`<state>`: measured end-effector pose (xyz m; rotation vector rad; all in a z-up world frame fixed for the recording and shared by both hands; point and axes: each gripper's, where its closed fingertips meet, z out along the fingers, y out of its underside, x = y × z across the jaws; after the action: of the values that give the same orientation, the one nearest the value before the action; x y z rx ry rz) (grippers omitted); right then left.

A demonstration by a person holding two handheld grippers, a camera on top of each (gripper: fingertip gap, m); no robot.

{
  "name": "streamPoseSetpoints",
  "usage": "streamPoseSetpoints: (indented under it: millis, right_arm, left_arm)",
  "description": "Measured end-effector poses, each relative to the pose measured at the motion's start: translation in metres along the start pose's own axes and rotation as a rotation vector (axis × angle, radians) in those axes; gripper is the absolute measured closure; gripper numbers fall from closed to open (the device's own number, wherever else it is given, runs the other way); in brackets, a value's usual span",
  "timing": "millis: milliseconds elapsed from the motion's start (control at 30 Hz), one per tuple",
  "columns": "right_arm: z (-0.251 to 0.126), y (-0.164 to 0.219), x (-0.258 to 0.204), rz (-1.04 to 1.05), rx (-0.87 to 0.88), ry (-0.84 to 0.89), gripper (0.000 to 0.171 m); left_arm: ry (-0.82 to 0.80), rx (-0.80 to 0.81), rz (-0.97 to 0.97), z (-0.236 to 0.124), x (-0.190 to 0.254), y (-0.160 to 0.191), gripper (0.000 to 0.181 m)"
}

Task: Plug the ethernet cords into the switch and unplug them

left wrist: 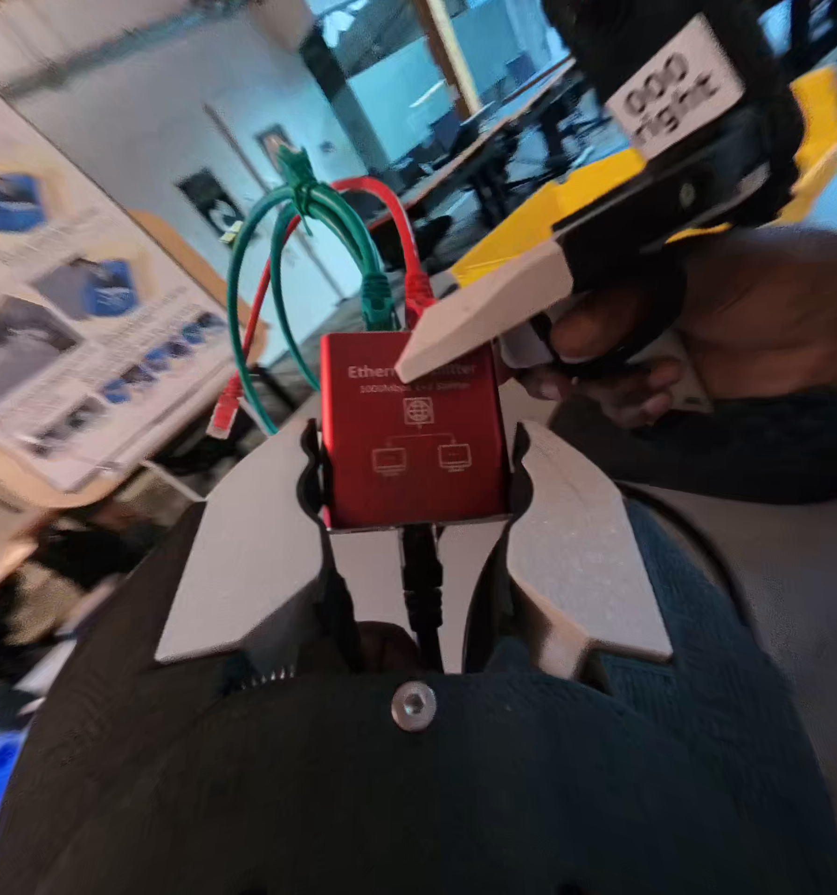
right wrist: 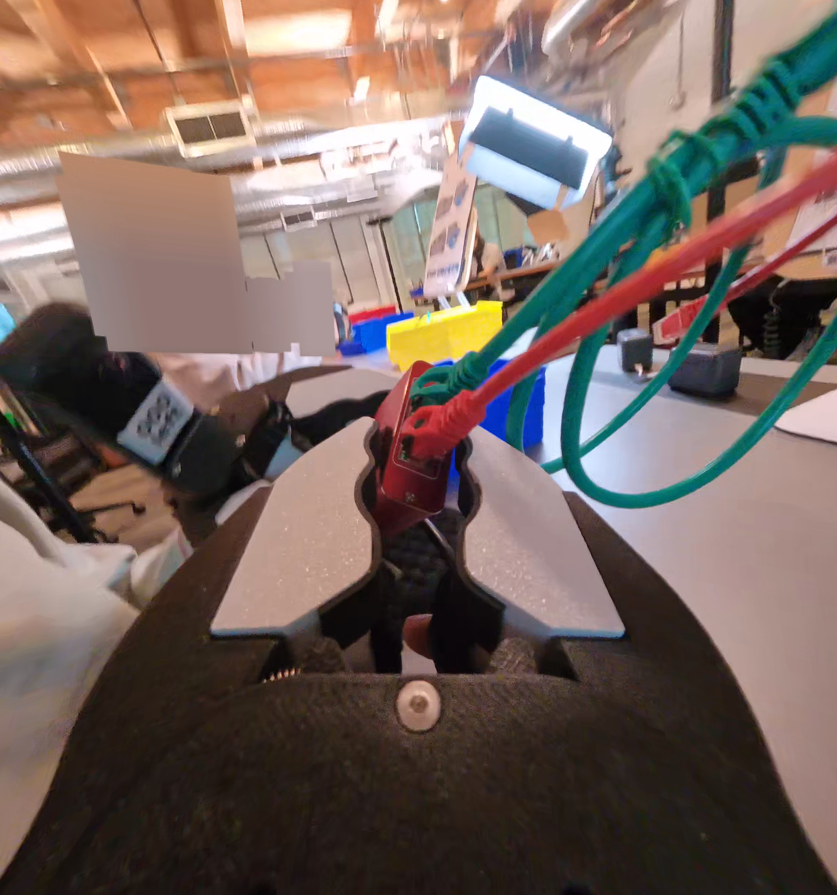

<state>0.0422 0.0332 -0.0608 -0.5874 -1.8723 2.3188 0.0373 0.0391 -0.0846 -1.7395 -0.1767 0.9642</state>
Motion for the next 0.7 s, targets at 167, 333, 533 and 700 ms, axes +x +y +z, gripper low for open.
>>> streamPoseSetpoints:
  millis: [167, 333, 533, 700]
  right_arm:
    - [-0.009, 0.008, -0.002, 0.023, 0.039, -0.093, 0.142]
    - [-0.005, 0.019, -0.005, -0.032, -0.041, -0.114, 0.143]
    - [0.004, 0.037, -0.015, -0.099, -0.144, -0.156, 0.142]
    - [0.005, 0.034, -0.013, -0.031, -0.121, -0.159, 0.145]
  left_arm:
    - [0.360, 0.140, -0.544, -0.014, 0.006, -0.004, 0.093]
    - [0.466, 0.108, -0.688, -0.008, 0.010, 0.011, 0.095]
    - [0.554, 0.065, -0.568, -0.007, 0.037, 0.016, 0.128]
    - [0.630, 0.157, -0.739, -0.012, 0.034, 0.014, 0.139]
